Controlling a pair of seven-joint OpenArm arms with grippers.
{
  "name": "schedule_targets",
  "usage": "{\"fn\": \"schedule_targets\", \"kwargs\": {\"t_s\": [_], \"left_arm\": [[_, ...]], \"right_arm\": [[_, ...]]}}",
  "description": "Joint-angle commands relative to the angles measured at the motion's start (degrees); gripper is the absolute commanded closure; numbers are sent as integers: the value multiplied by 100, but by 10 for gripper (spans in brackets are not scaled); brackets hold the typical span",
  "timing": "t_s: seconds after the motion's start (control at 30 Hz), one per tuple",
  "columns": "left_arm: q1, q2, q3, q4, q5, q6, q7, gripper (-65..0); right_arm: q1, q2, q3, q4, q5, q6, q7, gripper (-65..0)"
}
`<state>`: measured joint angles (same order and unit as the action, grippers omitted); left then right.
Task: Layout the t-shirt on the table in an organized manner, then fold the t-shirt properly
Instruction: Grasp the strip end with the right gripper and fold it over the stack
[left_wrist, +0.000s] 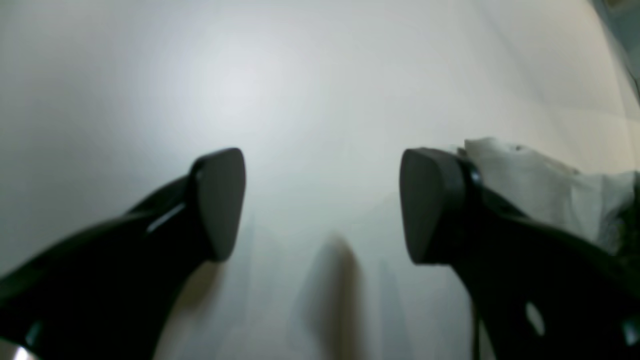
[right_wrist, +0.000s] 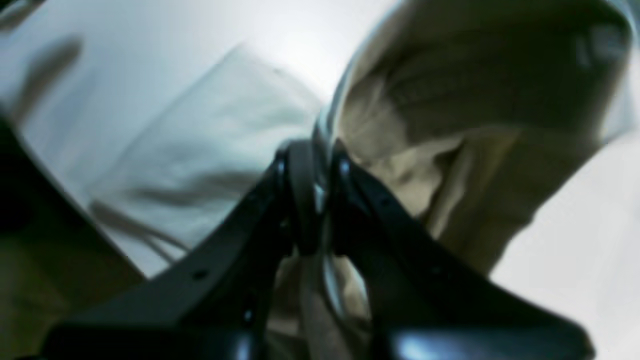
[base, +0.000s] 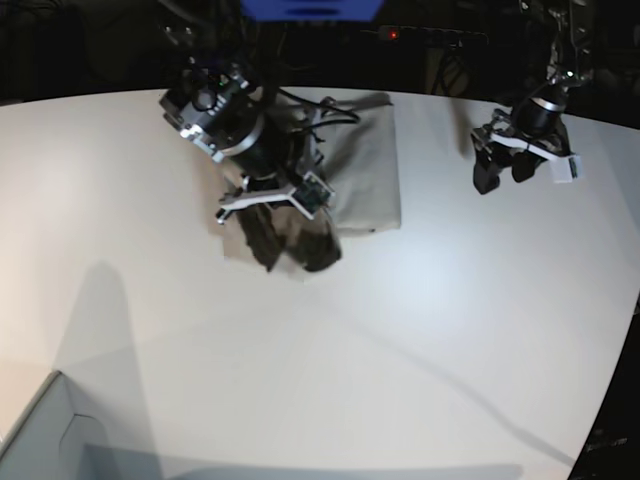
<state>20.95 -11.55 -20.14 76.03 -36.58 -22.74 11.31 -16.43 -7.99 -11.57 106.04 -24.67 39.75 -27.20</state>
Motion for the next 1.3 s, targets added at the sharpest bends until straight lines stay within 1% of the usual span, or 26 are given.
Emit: {"fn": "schedule_targets", "kwargs": {"t_s": [0.0, 0.17, 0.33, 0.53, 0.57, 0.6, 0.7, 0.83, 0.9, 0.93, 1.07, 1.27], "left_arm": [[46, -54, -21, 120, -83, -69, -133, -467], [72, -54, -21, 76, -65, -69, -133, -467], [63, -54, -21, 76, -65, -69, -133, -467], [37, -54, -21, 76, -65, -69, -133, -467], [37, -54, -21, 76, -65, -69, -133, -467], [37, -54, -21, 76, -65, -69, -133, -467], [28, -54, -21, 76, -65, -69, -133, -467], [11, -54, -21, 76, -65, -69, -133, -467], [2, -54, -21, 76, -65, -69, -133, -467], [2, -54, -21, 76, -65, -69, -133, -467], [-86, -54, -21, 76, -65, -69, -133, -467], [-113, -54, -21, 76, -74, -69, -133, -467]], "right_arm": [[91, -49, -51, -24, 62, 25, 140, 0], [179, -49, -104, -595, 62, 25, 184, 0], [240, -23, -421, -894, 62, 25, 193, 0], [416, -23, -561, -1158, 53, 25, 140, 0], [425, -23, -553, -1210, 45, 25, 140, -12], [451, -14, -535, -1219, 45, 25, 140, -41], [434, 91, -570, -1175, 45, 25, 140, -160], [188, 118, -684, -551, 53, 25, 140, -310], [65, 118, -676, -94, 53, 25, 149, -350], [29, 118, -640, 117, 53, 25, 149, -356], [-23, 118, 10, 688, 53, 25, 149, -346], [21, 118, 1302, 662, 71, 25, 149, -339]]}}
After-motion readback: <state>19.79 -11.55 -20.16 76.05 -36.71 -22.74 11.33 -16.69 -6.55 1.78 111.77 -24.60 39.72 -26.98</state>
